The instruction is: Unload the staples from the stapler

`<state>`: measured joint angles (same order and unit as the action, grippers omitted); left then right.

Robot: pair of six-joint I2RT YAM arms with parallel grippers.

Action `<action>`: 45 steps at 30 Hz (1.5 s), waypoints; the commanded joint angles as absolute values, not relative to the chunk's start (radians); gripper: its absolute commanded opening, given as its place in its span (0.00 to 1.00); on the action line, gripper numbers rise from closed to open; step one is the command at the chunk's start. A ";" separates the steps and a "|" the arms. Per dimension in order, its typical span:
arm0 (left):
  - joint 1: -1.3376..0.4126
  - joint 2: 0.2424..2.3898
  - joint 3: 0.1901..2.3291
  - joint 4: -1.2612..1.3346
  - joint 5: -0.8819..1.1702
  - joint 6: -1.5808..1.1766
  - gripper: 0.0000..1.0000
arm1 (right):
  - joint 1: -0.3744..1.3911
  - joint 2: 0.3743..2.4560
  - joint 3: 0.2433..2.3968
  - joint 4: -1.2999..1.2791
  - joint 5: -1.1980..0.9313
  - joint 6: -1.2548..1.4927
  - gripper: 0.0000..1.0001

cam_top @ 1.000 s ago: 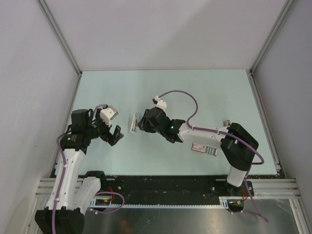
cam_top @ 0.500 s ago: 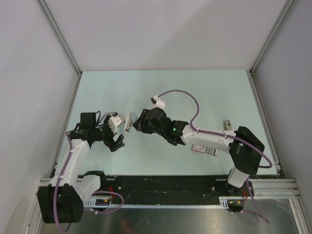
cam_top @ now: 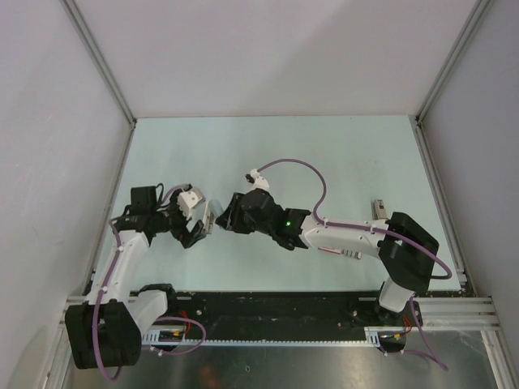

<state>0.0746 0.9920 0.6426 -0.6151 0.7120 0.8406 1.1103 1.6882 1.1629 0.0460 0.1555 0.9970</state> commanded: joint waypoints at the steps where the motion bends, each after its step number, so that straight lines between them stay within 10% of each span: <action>1: 0.084 0.967 0.625 -0.585 0.773 0.879 0.98 | 1.118 1.652 1.164 0.136 0.133 1.025 0.00; 17: 0.084 0.884 0.586 -0.585 0.717 0.939 0.58 | 1.116 1.644 1.154 0.165 0.073 1.021 0.00; 45: 0.047 0.598 0.500 -0.578 0.511 1.286 0.35 | 1.184 1.681 1.095 0.150 0.066 0.745 0.00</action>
<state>0.0673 0.6350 0.5079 -0.6048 0.5076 1.2343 1.1545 1.6886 1.0943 0.0864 0.0296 0.8051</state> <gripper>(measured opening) 0.347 0.383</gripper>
